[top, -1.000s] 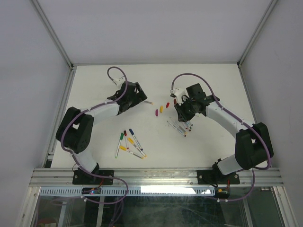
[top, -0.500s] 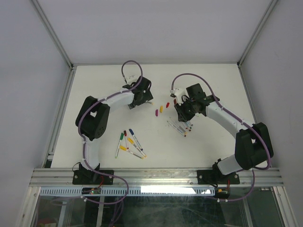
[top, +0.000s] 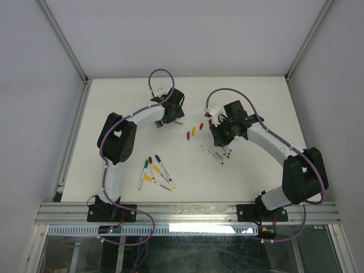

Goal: Open the pen caps
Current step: Pick up the pen from the center of the board.

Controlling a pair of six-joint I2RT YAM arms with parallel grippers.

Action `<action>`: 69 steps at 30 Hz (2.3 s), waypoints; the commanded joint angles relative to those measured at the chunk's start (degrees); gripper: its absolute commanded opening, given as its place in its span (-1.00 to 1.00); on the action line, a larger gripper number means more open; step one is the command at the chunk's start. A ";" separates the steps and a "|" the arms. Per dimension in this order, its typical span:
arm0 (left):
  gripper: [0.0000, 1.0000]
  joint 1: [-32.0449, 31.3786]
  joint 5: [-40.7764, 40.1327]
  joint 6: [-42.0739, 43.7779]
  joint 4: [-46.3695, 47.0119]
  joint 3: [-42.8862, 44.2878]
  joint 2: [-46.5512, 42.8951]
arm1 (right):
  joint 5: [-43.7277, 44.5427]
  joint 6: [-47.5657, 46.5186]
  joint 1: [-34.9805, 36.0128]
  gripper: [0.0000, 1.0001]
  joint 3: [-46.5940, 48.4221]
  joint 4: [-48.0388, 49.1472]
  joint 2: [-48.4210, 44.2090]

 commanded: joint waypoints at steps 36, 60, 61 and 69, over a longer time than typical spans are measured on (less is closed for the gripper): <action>-0.56 0.04 -3.92 13.68 0.60 -5.29 -4.08 | -1.76 -0.78 -0.34 -0.46 0.02 2.00 -2.44; -0.16 0.11 -2.72 15.07 3.14 -11.47 -7.59 | -2.39 -0.69 -0.33 -0.46 0.08 2.01 -2.81; -0.25 0.06 -2.50 14.88 3.21 -11.70 -7.61 | -2.40 -0.69 -0.27 -0.46 0.03 2.00 -2.77; -1.00 0.08 0.99 15.37 5.97 -14.32 -9.43 | -14.55 1.35 -0.41 -0.44 0.03 1.71 -2.79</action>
